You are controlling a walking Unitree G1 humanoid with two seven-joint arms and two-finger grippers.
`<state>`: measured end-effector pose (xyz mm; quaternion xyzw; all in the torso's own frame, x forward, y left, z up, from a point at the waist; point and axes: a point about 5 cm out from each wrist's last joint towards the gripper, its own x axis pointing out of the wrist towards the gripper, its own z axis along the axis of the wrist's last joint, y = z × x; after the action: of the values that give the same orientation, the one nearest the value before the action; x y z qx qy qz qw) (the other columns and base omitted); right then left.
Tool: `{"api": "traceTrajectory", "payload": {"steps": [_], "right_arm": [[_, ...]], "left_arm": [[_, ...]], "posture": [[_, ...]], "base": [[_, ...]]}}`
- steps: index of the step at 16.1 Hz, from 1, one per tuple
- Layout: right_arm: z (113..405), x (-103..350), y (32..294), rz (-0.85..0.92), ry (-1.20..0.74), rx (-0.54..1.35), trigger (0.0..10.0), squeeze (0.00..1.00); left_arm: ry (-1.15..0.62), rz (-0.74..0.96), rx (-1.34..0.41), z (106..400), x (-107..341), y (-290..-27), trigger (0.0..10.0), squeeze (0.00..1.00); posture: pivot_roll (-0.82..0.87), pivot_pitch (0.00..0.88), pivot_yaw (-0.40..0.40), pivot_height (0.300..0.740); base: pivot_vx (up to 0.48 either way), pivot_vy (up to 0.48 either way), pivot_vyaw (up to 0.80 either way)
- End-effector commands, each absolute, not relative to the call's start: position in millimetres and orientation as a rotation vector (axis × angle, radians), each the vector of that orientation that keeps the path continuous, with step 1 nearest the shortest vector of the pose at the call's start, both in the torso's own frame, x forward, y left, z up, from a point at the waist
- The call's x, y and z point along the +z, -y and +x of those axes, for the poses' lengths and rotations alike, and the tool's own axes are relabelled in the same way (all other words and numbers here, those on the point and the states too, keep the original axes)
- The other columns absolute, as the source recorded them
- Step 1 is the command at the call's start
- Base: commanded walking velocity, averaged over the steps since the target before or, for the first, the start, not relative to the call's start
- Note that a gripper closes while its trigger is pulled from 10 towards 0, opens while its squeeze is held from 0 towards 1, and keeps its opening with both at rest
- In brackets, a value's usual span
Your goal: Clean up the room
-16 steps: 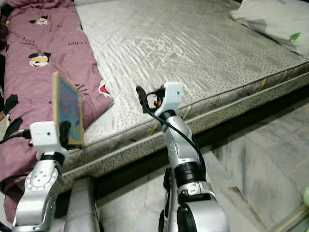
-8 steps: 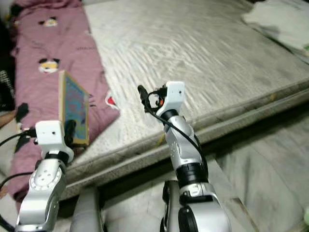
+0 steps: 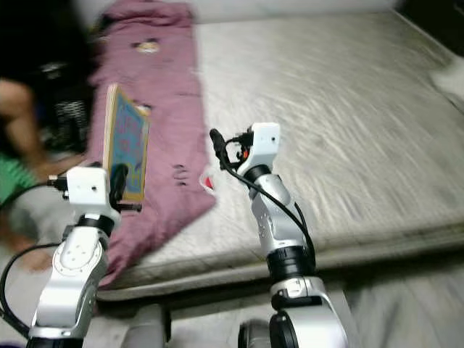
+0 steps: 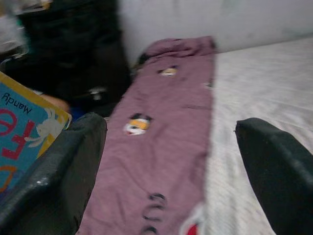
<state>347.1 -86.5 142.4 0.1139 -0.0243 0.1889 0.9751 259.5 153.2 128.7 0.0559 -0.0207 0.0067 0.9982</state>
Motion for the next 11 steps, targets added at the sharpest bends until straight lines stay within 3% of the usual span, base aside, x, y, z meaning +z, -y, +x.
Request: {"api": "traceTrajectory", "payload": {"steps": [1,11], "right_arm": [[347.0,146.5,81.9,0.222,0.058,0.393,10.0,0.00],[344.2,132.7,98.1,0.158,0.032,0.325,10.0,0.00]], "left_arm": [[0.066,0.126,0.029,258.1,133.4,-156.8,10.0,0.00],[0.055,0.134,0.126,255.3,124.8,-165.2,10.0,0.00]], "posture": [[-0.01,0.000,-0.001,0.740],[-0.02,0.000,-0.004,0.740]], "base": [[0.000,0.000,0.00],[0.000,0.000,0.00]]}}
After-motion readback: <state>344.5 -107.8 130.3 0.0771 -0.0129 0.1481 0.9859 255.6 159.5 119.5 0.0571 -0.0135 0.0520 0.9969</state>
